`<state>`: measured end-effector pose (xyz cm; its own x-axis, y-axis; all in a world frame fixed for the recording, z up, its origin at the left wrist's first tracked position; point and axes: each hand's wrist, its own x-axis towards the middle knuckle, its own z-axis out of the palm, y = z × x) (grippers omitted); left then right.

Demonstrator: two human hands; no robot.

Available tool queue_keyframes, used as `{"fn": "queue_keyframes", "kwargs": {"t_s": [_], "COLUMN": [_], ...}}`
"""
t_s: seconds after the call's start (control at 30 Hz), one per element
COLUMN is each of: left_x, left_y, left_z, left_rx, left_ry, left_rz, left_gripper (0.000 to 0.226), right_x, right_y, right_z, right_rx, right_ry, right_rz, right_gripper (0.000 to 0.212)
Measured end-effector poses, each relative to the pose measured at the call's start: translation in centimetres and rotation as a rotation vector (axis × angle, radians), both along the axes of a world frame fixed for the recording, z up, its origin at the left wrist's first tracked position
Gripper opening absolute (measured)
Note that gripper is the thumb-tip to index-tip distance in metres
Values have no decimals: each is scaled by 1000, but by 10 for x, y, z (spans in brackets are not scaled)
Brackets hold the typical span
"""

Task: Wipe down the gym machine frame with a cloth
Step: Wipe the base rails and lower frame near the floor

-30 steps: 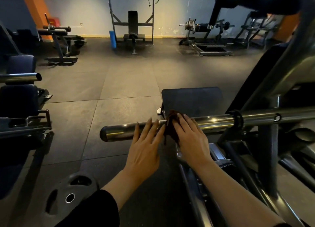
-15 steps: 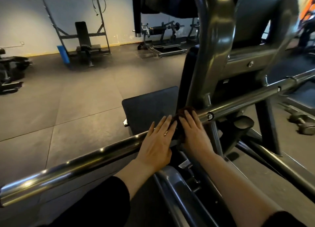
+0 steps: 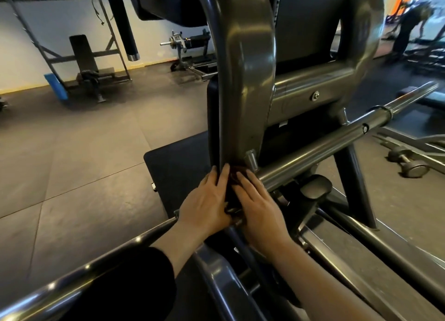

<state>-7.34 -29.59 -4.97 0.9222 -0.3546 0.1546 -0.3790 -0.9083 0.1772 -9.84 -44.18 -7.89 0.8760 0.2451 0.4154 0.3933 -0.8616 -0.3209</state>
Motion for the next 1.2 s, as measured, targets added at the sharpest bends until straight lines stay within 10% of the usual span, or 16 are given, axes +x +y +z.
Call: {"fn": "queue_keyframes", "kwargs": {"t_s": [0.3,0.53,0.7,1.0,1.2], "left_x": [-3,-10,-8,22,30], "left_y": [1,1,0,-20,-20], "left_z": [-3,0,6,54,49], "left_rx": [15,-12,-186,-453,-459], "left_ry": [-20,-120,-99,-124,-92], "left_rz": [72,-6,-40,-64,-51], "left_gripper": [125,75,116,110,85], "right_x": [42,20,19,33,41], "right_y": [-13,4,6,8,21], "right_z": [14,-2,45,26,80], "right_rx": [571,113,727,393,678], "right_ry": [-130,-67,-278,26,-137], "right_rz": [-234,70,-210,-170,-120], "right_gripper": [47,33,43,64,55]}}
